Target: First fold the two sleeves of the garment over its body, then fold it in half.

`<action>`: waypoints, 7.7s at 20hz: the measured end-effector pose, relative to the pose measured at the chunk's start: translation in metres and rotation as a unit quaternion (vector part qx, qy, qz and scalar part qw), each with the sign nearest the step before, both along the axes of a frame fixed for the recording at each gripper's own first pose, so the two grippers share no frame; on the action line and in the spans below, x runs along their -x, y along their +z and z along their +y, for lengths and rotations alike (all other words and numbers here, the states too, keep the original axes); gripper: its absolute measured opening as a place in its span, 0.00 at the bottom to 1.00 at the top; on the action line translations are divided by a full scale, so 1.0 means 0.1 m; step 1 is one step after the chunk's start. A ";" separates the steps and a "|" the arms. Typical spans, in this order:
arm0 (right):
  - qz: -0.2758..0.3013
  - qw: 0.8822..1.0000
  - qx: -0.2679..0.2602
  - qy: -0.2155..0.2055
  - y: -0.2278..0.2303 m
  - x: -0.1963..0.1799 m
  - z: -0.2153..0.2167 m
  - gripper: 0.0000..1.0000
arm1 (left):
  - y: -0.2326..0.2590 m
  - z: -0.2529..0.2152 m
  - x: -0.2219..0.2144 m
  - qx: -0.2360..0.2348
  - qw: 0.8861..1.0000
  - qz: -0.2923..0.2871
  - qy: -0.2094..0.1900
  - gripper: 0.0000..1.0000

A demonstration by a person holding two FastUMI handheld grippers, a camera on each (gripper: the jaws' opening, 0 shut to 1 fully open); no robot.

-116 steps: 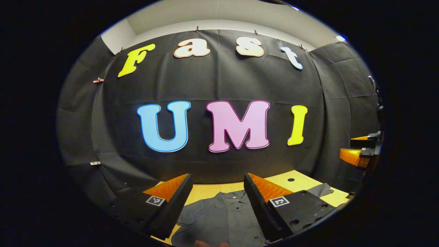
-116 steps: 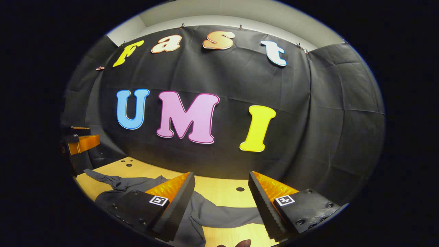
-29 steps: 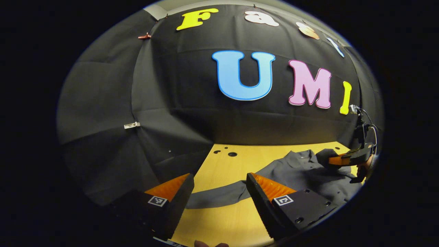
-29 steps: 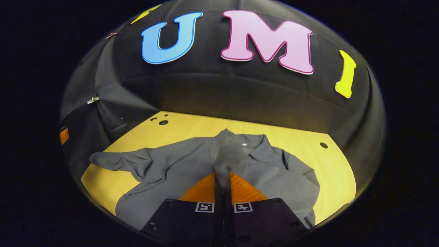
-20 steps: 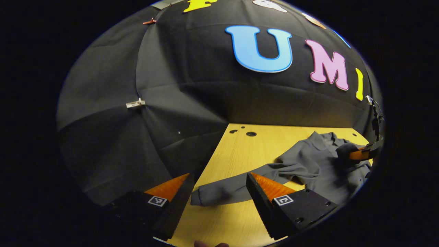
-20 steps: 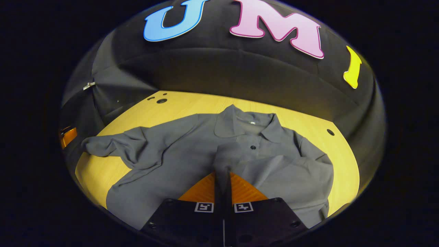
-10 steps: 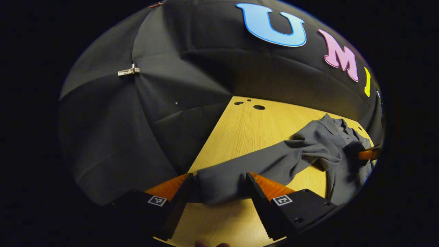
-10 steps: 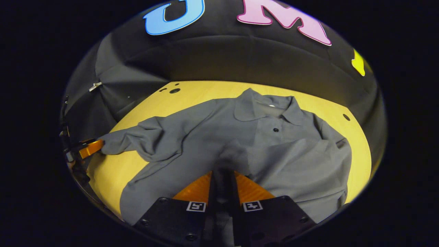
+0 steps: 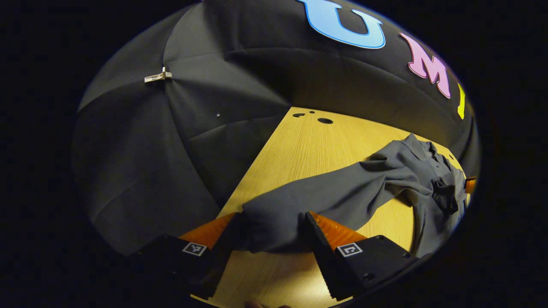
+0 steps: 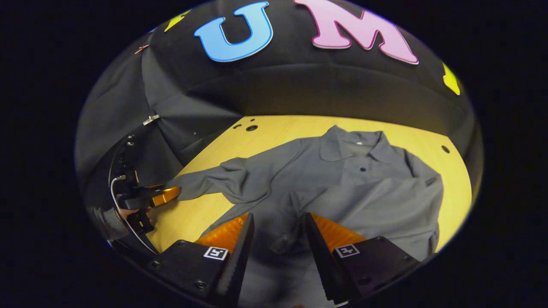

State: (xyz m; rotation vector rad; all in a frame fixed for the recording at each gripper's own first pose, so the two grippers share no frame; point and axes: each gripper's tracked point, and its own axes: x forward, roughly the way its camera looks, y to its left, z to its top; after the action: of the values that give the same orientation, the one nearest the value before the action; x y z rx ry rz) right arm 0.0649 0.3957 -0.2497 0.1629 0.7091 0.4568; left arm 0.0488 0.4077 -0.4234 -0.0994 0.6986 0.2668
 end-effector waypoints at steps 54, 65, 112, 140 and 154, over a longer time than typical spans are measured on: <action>-0.010 0.968 0.101 -0.230 -0.36 1.41 -4.50 0.86 | 1.45 -5.11 -0.30 0.025 0.956 -0.061 -0.285 0.14; 0.009 0.974 0.092 -0.205 -0.67 1.43 -4.78 0.80 | 0.69 -5.69 -0.27 -0.007 0.947 -0.001 -0.323 0.20; 0.158 0.977 0.099 -0.105 -1.47 2.37 -3.15 0.90 | 0.16 -2.87 2.08 0.028 0.977 0.125 -0.173 0.96; -0.029 0.993 0.002 -0.118 0.08 0.53 -3.18 0.05 | 1.71 -3.06 0.25 0.073 0.984 -0.045 -0.158 0.05; -0.095 0.988 0.012 -0.124 0.38 -1.27 -3.15 0.05 | 1.90 -2.89 -1.38 0.064 0.984 -0.089 -0.141 0.06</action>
State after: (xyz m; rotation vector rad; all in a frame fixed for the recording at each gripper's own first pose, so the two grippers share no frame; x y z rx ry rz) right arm 0.1916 0.0805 -0.2117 0.1803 0.4986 0.2226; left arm 0.1869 0.1182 -0.2335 -0.1424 0.5439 -0.0592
